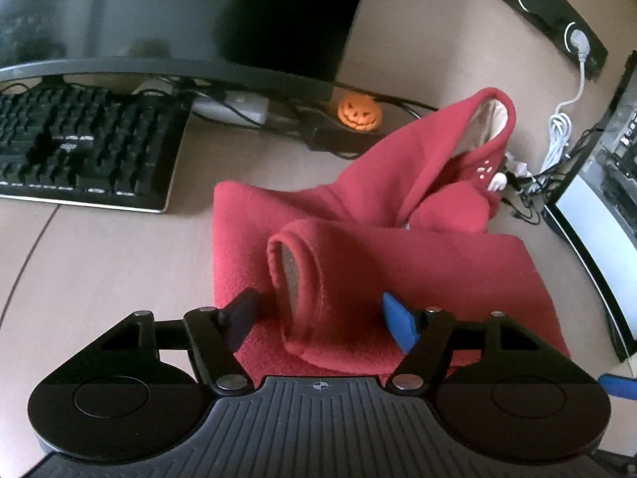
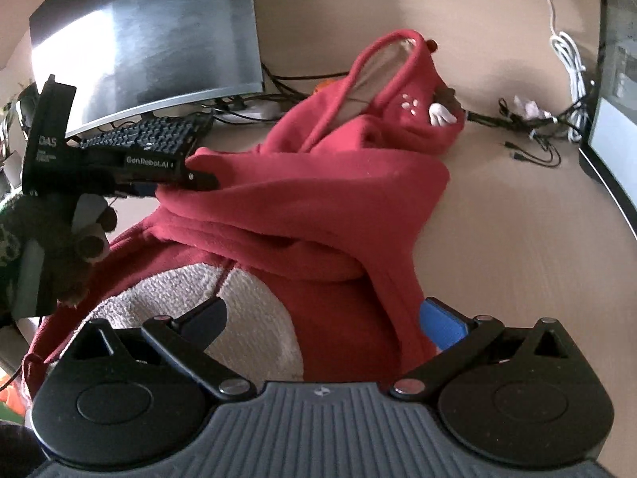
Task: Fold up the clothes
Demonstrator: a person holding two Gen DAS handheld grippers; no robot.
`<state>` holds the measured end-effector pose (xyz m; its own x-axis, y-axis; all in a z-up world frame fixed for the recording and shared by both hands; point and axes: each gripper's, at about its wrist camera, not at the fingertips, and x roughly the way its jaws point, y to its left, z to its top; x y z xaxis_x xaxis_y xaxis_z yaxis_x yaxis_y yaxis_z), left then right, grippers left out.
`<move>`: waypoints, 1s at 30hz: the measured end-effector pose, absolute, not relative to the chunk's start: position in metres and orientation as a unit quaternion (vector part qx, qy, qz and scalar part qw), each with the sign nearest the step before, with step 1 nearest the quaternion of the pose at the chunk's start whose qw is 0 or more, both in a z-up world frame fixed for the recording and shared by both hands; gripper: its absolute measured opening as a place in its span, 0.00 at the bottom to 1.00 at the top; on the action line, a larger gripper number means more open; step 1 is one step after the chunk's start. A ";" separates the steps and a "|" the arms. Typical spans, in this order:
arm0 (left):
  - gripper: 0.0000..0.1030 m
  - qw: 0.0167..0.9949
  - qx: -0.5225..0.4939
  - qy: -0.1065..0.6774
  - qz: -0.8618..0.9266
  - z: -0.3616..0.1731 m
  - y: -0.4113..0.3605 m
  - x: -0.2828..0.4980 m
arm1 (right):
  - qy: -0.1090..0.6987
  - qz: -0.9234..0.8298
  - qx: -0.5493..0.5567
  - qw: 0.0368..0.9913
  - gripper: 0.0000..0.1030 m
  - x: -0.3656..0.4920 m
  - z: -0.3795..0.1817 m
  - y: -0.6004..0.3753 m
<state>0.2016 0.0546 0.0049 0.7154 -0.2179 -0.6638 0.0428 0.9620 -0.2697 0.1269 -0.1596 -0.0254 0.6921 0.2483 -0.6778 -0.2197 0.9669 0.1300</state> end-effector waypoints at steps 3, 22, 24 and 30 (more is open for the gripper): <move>0.29 0.929 -0.091 0.349 -0.082 0.017 0.048 0.199 | 0.368 0.125 0.021 0.921 1.00 0.129 -0.025 -0.159; 0.90 0.923 -0.045 0.359 -0.128 0.030 0.084 0.147 | 0.420 0.034 0.059 0.905 1.00 0.148 -0.031 -0.189; 0.91 0.898 -0.082 0.381 -0.202 0.028 0.082 0.130 | 0.421 0.039 0.050 0.905 1.00 0.139 -0.030 -0.185; 0.91 0.847 -0.093 0.451 -0.264 -0.013 0.051 0.118 | 0.461 -0.017 -0.026 0.887 1.00 0.136 -0.056 -0.172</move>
